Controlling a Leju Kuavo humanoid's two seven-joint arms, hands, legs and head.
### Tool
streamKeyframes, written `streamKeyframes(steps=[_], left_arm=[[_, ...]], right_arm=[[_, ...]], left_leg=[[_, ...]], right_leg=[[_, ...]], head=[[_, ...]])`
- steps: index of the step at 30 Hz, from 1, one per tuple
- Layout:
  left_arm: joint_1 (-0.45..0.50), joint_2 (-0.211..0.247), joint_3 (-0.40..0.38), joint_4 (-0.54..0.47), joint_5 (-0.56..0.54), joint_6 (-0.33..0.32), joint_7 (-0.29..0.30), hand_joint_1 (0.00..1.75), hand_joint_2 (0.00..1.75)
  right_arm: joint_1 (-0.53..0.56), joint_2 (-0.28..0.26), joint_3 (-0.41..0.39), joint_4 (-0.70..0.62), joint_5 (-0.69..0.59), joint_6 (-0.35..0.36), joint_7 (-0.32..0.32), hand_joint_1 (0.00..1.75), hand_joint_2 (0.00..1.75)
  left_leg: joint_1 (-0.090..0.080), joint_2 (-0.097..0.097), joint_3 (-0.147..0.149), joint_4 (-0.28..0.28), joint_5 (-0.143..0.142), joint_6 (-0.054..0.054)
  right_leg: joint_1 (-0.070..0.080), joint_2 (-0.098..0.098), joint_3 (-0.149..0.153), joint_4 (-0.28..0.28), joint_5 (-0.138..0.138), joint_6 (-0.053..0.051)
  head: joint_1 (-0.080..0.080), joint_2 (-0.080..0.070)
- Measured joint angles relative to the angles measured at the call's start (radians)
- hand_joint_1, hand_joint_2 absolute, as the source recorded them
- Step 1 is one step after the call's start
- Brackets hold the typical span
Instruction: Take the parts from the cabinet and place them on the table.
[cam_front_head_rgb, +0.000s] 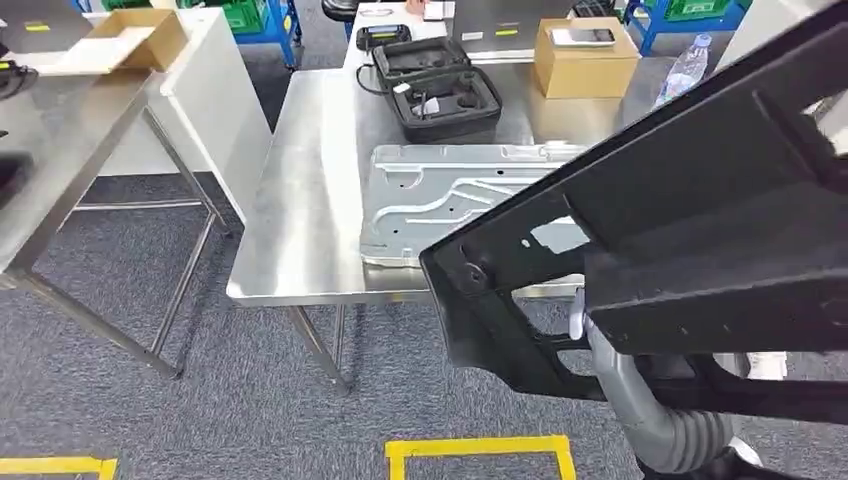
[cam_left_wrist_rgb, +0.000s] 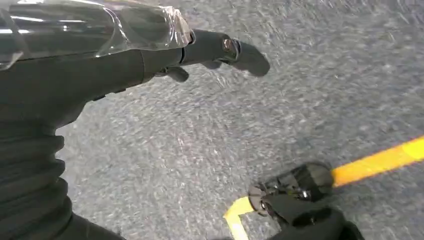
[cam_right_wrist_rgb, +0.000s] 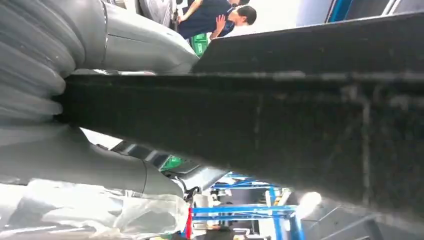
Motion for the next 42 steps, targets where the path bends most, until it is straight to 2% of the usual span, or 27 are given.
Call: streamKeyframes(steps=[2, 3, 5, 6, 7, 8, 9, 10, 11, 12, 14, 16, 17, 20, 21, 22, 23, 26, 29, 30, 32, 33, 36, 37, 39, 41, 42], left_arm=[[0.000, 0.001, 0.001, 0.000, 0.000, 0.000, -0.001, 0.00, 1.75], [-0.004, 0.002, 0.001, 0.000, 0.001, 0.000, -0.001, 0.00, 1.75], [-0.006, 0.000, 0.001, 0.000, 0.000, -0.001, -0.001, 0.00, 1.75], [-0.004, 0.000, 0.001, 0.000, 0.000, -0.001, -0.001, 0.00, 1.75], [-0.001, -0.001, 0.001, 0.000, 0.000, -0.001, -0.001, 0.00, 1.75], [0.001, -0.001, 0.001, 0.000, 0.000, -0.001, -0.001, 0.00, 1.75], [0.001, -0.001, 0.001, 0.000, 0.000, -0.001, -0.001, 0.00, 1.75], [0.000, -0.001, 0.001, 0.000, 0.000, -0.001, -0.001, 0.00, 1.75], [0.000, 0.000, 0.001, 0.000, 0.000, 0.000, -0.001, 0.00, 1.75], [-0.004, 0.000, 0.001, 0.000, 0.000, 0.000, 0.000, 0.00, 1.75], [-0.003, 0.000, 0.001, 0.000, -0.001, 0.000, 0.001, 0.00, 1.75], [-0.003, -0.001, 0.000, 0.000, -0.001, 0.000, 0.000, 0.00, 1.75], [-0.005, -0.002, 0.000, 0.000, -0.001, 0.000, 0.001, 0.00, 1.75], [-0.007, -0.002, 0.000, 0.000, -0.001, 0.001, 0.000, 0.00, 1.75], [-0.004, -0.002, 0.000, 0.000, -0.001, 0.001, 0.000, 0.00, 1.75], [-0.002, -0.002, 0.000, 0.000, -0.001, 0.001, 0.000, 0.00, 1.75], [-0.001, -0.002, 0.000, 0.000, -0.001, 0.001, 0.000, 0.00, 1.75], [-0.001, -0.002, 0.000, 0.000, -0.001, 0.003, 0.000, 0.00, 1.75], [-0.002, 0.000, 0.000, 0.000, -0.001, 0.006, -0.001, 0.00, 1.75], [-0.001, 0.003, 0.000, 0.000, -0.001, 0.008, -0.001, 0.00, 1.75], [0.000, 0.002, 0.000, 0.000, -0.001, 0.008, -0.002, 0.00, 1.75], [-0.002, 0.003, 0.000, 0.000, -0.001, 0.008, -0.002, 0.00, 1.75], [-0.004, 0.001, 0.000, 0.000, -0.001, 0.008, -0.002, 0.00, 1.75], [-0.001, 0.000, 0.000, 0.000, -0.001, 0.008, -0.002, 0.00, 1.75], [0.000, -0.002, 0.000, 0.000, -0.001, 0.008, -0.002, 0.00, 1.75], [-0.001, -0.003, 0.000, 0.000, -0.001, 0.008, -0.002, 0.00, 1.75], [-0.001, -0.002, 0.000, 0.000, 0.000, 0.008, -0.001, 0.00, 1.75]], right_arm=[[-0.002, 0.000, 0.000, -0.002, 0.000, 0.000, 0.000, 1.75, 1.75], [-0.003, -0.002, 0.000, -0.003, 0.001, 0.000, 0.000, 1.75, 1.75], [0.001, -0.002, 0.000, -0.003, 0.000, 0.000, 0.000, 1.75, 1.75], [0.001, -0.002, 0.000, -0.003, 0.001, -0.001, 0.000, 1.75, 1.75], [0.003, -0.002, 0.001, -0.003, 0.001, -0.002, 0.000, 1.75, 1.75], [0.003, -0.002, 0.001, -0.003, 0.000, -0.003, 0.000, 1.75, 1.75], [0.003, -0.003, 0.001, -0.003, 0.000, -0.004, 0.000, 1.75, 1.75], [0.003, -0.003, 0.001, -0.003, 0.001, -0.004, 0.000, 1.75, 1.75], [0.004, -0.003, 0.001, -0.003, 0.001, -0.004, 0.000, 1.75, 1.75], [0.004, -0.002, 0.001, -0.003, 0.001, -0.004, 0.000, 1.75, 1.75], [0.009, -0.003, 0.002, -0.004, 0.001, -0.004, 0.000, 1.75, 1.75], [0.008, -0.003, 0.002, -0.005, 0.001, -0.007, 0.000, 1.75, 1.75], [0.007, -0.003, 0.003, -0.008, 0.001, -0.007, 0.000, 1.75, 1.75], [0.008, -0.003, 0.003, -0.009, 0.001, -0.007, 0.000, 1.75, 1.75], [0.008, -0.003, 0.003, -0.009, 0.001, -0.007, 0.000, 1.75, 1.75], [0.008, -0.003, 0.003, -0.009, 0.001, -0.007, 0.000, 1.75, 1.75], [0.008, -0.003, 0.003, -0.009, 0.001, -0.007, 0.000, 1.75, 1.75], [0.007, -0.003, 0.003, -0.010, 0.001, -0.007, 0.000, 1.75, 1.75], [0.005, -0.003, 0.004, -0.011, 0.001, -0.007, 0.000, 1.75, 1.75], [0.008, -0.003, 0.004, -0.010, 0.000, -0.007, 0.000, 1.75, 1.75], [0.006, -0.003, 0.004, -0.011, 0.000, -0.007, 0.000, 1.75, 1.75], [0.003, -0.003, 0.003, -0.013, 0.000, -0.007, -0.001, 1.75, 1.75], [0.006, -0.005, 0.003, -0.013, 0.000, -0.007, 0.000, 1.75, 1.75], [0.006, -0.005, 0.003, -0.013, 0.000, -0.007, 0.000, 1.75, 1.75], [0.006, -0.005, 0.003, -0.013, 0.000, -0.007, 0.000, 1.75, 1.75], [0.005, -0.005, 0.003, -0.013, 0.000, -0.007, 0.000, 1.75, 1.75], [0.005, -0.005, 0.003, -0.012, 0.000, -0.007, 0.000, 1.75, 1.75]], left_leg=[[0.014, 0.001, 0.036, -0.012, 0.017, 0.004], [0.016, 0.001, 0.039, -0.013, 0.015, 0.006], [0.019, 0.001, 0.041, -0.013, 0.007, 0.005], [0.022, 0.001, 0.045, -0.012, 0.002, 0.002], [0.026, 0.000, 0.052, -0.012, -0.005, -0.003], [0.031, -0.001, 0.061, -0.012, -0.013, -0.009], [0.037, -0.002, 0.073, -0.011, -0.022, -0.017], [0.042, -0.003, 0.085, -0.009, -0.031, -0.025], [0.039, -0.004, 0.083, -0.009, -0.040, -0.036], [0.037, -0.006, 0.087, -0.004, -0.047, -0.044], [0.035, -0.005, 0.089, -0.001, -0.051, -0.058], [0.042, -0.003, 0.094, -0.002, -0.057, -0.062], [0.042, 0.000, 0.080, 0.035, -0.062, -0.063], [0.039, 0.002, -0.071, 0.280, -0.144, -0.064], [0.038, 0.002, -0.113, 0.332, -0.168, -0.061], [0.034, 0.002, -0.134, 0.339, -0.166, -0.056], [0.029, 0.002, -0.133, 0.305, -0.141, -0.048], [-0.002, 0.004, -0.052, 0.051, 0.043, -0.001], [-0.021, 0.000, -0.041, 0.022, 0.038, 0.019], [-0.021, -0.001, -0.031, 0.004, 0.040, 0.024], [-0.012, -0.004, 0.011, -0.024, 0.046, 0.024], [-0.008, -0.004, 0.019, -0.025, 0.042, 0.030], [-0.006, -0.004, 0.029, -0.024, 0.025, 0.029], [-0.006, -0.004, 0.035, -0.024, 0.019, 0.026], [-0.002, -0.005, 0.056, -0.023, 0.002, 0.018], [0.001, -0.005, 0.082, -0.022, -0.018, 0.010], [-0.001, -0.005, 0.089, -0.021, -0.023, 0.003]], right_leg=[[-0.002, -0.001, -0.007, 0.042, -0.037, 0.007], [-0.003, -0.001, -0.039, 0.101, -0.065, 0.014], [-0.007, -0.001, -0.132, 0.244, -0.130, 0.016], [-0.011, -0.001, -0.166, 0.282, -0.141, 0.026], [-0.015, -0.001, -0.176, 0.271, -0.122, 0.030], [-0.020, -0.001, -0.164, 0.217, -0.076, 0.038], [-0.025, -0.001, -0.131, 0.131, -0.016, 0.042], [-0.032, -0.001, -0.095, 0.038, 0.044, 0.054], [-0.037, 0.000, -0.076, -0.012, 0.062, 0.063], [-0.031, -0.001, -0.083, -0.016, 0.011, 0.046], [-0.028, -0.001, -0.085, -0.011, 0.035, 0.018], [-0.026, -0.001, -0.073, -0.012, 0.031, 0.002], [-0.025, -0.002, -0.067, -0.012, 0.028, -0.003], [-0.015, -0.005, -0.054, -0.012, 0.011, -0.017], [-0.009, -0.004, -0.047, -0.012, 0.004, -0.021], [-0.005, -0.002, -0.038, -0.012, -0.003, -0.023], [0.000, 0.000, -0.027, -0.012, -0.010, -0.024], [0.004, -0.001, 0.010, -0.017, -0.037, -0.025], [-0.004, 0.001, 0.027, -0.031, -0.043, -0.008], [-0.003, 0.000, 0.027, -0.010, -0.018, 0.001], [-0.004, -0.001, 0.033, 0.011, -0.032, 0.004], [-0.001, -0.001, 0.010, 0.057, -0.056, 0.005], [-0.005, -0.001, -0.122, 0.246, -0.144, 0.021], [-0.007, -0.001, -0.149, 0.264, -0.143, 0.023], [-0.009, -0.001, -0.130, 0.164, -0.055, 0.028], [-0.010, -0.001, -0.065, -0.014, 0.065, 0.027], [-0.004, -0.003, -0.060, -0.025, 0.037, 0.026]], head=[[-0.001, 0.000], [0.000, 0.000], [0.003, 0.000], [0.002, 0.000], [0.003, 0.000], [0.004, 0.000], [0.004, 0.000], [0.005, 0.000], [0.008, 0.000], [0.010, 0.000], [0.005, 0.000], [0.005, 0.000], [0.004, 0.000], [0.002, 0.000], [0.001, 0.000], [0.001, 0.000], [0.001, 0.000], [0.001, 0.000], [0.001, 0.000], [0.002, 0.000], [0.002, 0.000], [0.002, 0.000], [0.006, 0.000], [0.006, 0.000], [0.007, 0.000], [0.007, 0.000], [0.007, 0.000]])
